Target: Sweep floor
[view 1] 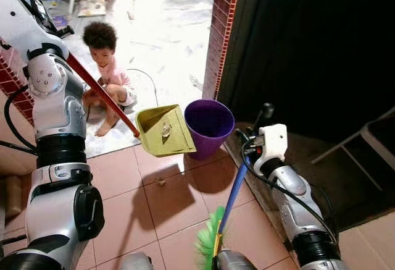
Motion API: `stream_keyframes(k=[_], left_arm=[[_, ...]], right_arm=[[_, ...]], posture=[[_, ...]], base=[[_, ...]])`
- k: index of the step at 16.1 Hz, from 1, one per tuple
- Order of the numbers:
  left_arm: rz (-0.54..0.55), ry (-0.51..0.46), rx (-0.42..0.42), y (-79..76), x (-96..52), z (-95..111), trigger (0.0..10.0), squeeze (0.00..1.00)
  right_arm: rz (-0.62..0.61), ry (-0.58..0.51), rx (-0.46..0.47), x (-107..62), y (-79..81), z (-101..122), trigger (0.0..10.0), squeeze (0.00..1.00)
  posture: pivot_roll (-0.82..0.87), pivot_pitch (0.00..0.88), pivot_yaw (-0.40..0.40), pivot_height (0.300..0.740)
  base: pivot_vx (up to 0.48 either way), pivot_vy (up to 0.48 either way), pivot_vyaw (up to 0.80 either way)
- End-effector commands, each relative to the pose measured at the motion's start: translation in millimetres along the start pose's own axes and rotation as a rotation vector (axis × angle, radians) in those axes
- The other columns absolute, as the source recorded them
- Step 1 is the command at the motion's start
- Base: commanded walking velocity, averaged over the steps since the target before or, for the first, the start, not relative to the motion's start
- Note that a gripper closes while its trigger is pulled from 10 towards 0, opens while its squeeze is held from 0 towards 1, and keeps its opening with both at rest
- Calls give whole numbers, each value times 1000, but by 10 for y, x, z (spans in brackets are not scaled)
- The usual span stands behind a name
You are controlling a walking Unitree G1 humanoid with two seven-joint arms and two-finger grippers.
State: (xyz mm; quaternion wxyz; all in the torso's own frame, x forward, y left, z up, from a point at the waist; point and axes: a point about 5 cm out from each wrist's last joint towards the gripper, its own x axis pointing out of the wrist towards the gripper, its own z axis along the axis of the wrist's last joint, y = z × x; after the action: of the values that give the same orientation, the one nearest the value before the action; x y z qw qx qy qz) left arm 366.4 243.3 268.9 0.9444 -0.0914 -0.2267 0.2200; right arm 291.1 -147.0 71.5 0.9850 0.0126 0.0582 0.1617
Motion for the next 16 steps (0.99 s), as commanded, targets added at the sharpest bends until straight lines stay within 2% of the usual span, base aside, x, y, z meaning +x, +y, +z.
stream_keyframes(k=[1, 5, 10, 12, 14, 16], left_arm=[[-11, -133, -73, -101, 89, 315, 10000, 0], [-5, -151, -73, -75, 112, 358, 10000, 0], [-1, -195, -111, -107, 239, 532, 10000, 0], [-13, -192, -114, -152, 250, 512, 10000, 0], [-52, -167, -125, -277, 212, 413, 10000, 0], [-76, -144, -137, -373, 178, 333, 10000, 0]], right_arm=[[18, 8, -2, -7, 11, -1, 10000, 0], [23, 15, -4, -5, 12, -6, 10000, 0], [32, 30, 3, -3, 15, -41, 10000, 0], [34, 27, 1, -4, 22, -37, 10000, 0], [30, 25, 4, -10, 25, -35, 10000, 0], [40, 26, 7, -24, 38, -37, 10000, 0]], posture=[[-114, 0, 18, 740], [-111, 0, 16, 740], [-110, 0, 17, 740], [-114, 0, 20, 740], [-121, 0, 25, 740], [-128, 0, 30, 740]], base=[[251, 0, 0], [62, 0, 0], [254, 0, 0], [253, 0, 0], [293, 0, 0], [392, 0, -741]])
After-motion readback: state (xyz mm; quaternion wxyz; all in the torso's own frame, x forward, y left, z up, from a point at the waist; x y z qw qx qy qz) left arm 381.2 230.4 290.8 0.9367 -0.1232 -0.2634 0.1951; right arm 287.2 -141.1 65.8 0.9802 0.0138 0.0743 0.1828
